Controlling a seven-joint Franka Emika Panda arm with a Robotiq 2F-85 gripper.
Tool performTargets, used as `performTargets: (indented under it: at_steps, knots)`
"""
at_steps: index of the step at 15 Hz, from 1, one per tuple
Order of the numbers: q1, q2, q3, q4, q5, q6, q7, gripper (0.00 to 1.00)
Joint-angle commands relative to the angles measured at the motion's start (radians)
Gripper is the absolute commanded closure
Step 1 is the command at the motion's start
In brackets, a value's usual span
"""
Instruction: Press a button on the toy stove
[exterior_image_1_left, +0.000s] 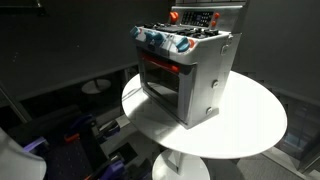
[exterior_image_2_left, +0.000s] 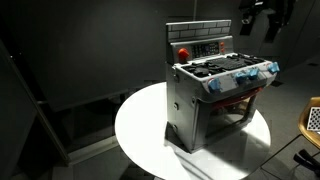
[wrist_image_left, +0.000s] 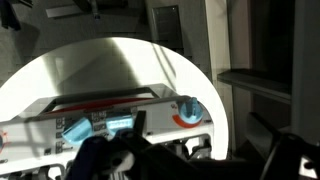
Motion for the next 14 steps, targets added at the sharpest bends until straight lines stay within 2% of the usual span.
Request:
performTargets:
  at_steps: [1, 9, 14]
  knots:
    - [-0.028, 0.075, -0.013, 0.092, -0.072, 0.037, 0.039, 0.0]
    - [-0.063, 0.217, -0.057, 0.172, -0.258, 0.264, 0.122, 0.0]
    - [-0.064, 0.268, -0.091, 0.185, -0.388, 0.393, 0.229, 0.0]
